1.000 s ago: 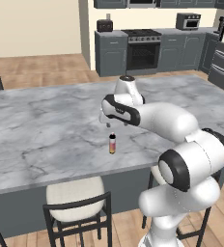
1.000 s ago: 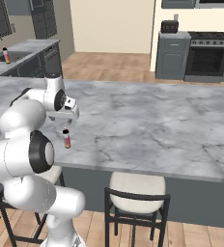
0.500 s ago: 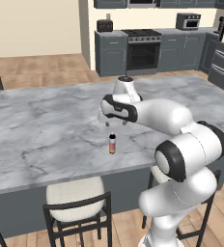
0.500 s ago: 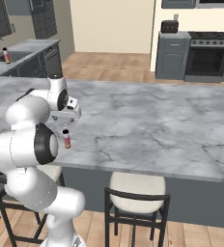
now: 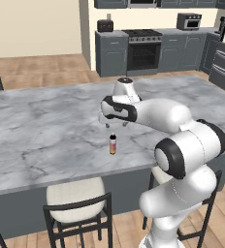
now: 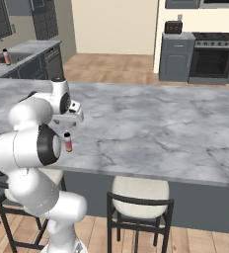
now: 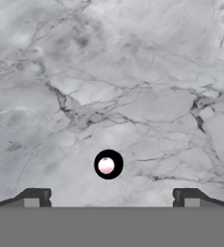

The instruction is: Place the large bottle from the dining counter next to the other large bottle outside the sink, and place the small bottle from the dining counter next to the other small bottle inside the sink.

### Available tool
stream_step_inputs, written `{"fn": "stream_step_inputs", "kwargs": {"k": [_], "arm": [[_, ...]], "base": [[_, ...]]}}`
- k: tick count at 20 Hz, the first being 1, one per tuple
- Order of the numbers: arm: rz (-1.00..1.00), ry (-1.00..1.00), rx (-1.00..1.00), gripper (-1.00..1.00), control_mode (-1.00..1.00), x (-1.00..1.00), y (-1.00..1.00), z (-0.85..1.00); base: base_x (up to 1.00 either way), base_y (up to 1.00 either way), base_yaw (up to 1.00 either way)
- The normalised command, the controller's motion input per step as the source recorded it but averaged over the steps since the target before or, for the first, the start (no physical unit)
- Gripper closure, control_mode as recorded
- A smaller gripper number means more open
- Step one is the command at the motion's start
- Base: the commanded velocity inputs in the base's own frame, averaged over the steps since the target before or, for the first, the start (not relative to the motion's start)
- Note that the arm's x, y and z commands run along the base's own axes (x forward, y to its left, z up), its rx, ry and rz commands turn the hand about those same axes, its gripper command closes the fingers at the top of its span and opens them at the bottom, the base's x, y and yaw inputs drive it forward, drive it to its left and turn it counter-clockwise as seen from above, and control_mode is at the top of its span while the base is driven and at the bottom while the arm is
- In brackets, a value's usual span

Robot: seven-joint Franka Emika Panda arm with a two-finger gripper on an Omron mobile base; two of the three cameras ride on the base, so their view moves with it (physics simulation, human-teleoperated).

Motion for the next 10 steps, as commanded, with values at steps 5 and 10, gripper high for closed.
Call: {"fn": "stream_step_inputs", "kwargs": {"k": [5, 10], "arm": [[0.0, 0.0, 0.0, -1.0, -1.0, 0.0, 0.0, -0.3], [0.0, 0.0, 0.0, -1.0, -1.0, 0.05, 0.04, -0.05]], "base": [[0.0, 0.0, 0.0], [0.0, 0.0, 0.0]]}}
